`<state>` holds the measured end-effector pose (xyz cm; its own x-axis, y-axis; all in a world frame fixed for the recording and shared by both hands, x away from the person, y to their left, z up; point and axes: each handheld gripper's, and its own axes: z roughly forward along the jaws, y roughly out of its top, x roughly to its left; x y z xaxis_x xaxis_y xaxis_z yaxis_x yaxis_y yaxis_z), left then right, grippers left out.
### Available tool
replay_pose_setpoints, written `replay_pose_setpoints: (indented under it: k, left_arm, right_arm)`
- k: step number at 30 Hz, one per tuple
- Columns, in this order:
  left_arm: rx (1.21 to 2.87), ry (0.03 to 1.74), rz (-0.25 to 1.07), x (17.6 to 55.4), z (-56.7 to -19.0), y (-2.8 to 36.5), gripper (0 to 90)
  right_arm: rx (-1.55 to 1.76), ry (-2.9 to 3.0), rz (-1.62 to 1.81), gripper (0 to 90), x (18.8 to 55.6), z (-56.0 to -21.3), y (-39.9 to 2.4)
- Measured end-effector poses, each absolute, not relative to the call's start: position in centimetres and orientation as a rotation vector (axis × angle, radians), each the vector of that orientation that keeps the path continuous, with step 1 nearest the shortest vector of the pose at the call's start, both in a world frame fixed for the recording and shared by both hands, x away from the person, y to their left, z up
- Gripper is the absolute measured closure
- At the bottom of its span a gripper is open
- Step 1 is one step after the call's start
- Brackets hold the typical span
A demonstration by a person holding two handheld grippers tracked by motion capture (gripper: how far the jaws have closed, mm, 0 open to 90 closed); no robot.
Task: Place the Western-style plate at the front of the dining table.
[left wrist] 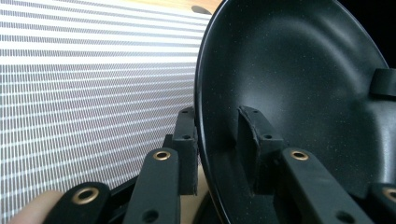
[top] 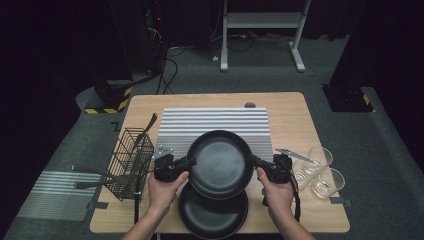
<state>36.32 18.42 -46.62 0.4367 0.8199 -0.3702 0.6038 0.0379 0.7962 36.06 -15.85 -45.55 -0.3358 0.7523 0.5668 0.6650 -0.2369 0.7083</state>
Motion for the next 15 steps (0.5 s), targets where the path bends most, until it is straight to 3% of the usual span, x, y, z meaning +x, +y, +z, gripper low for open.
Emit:
replay_pose_setpoints:
  k: [15]
  left_arm:
    - [1.637,1.282,0.267,39.6,-46.7,18.5,69.8]
  right_arm:
    - [1.751,1.897,1.626,85.0,39.6,-45.3,-15.6]
